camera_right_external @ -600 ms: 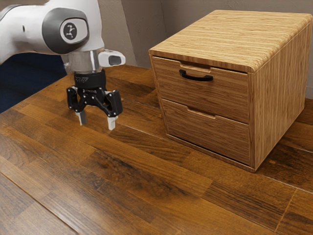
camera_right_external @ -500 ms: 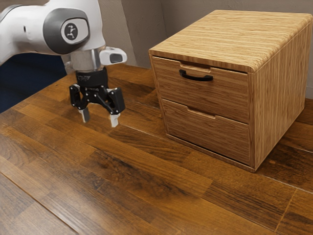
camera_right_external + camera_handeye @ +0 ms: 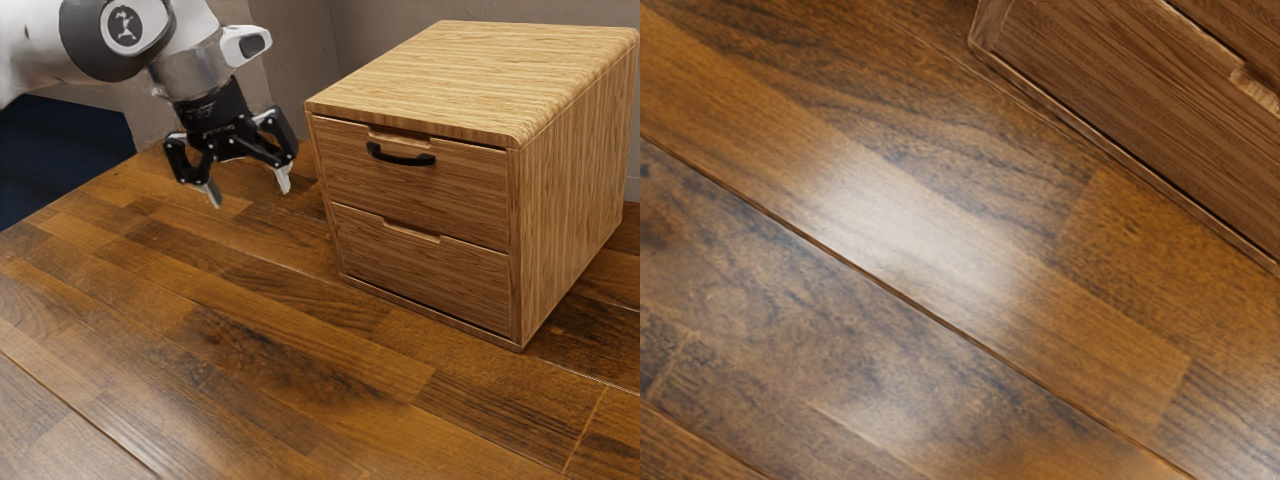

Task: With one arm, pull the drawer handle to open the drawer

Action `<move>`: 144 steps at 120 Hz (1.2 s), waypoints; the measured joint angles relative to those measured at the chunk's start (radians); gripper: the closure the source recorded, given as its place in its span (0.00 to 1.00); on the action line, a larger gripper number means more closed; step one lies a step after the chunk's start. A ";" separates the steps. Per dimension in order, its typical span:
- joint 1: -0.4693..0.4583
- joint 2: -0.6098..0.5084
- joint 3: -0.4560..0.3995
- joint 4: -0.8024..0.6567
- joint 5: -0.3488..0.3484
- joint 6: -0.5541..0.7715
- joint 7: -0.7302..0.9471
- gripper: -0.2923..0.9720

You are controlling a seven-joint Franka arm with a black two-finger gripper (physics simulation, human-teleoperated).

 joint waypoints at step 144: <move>-0.077 0.094 -0.006 0.000 0.020 0.415 -0.949 0.23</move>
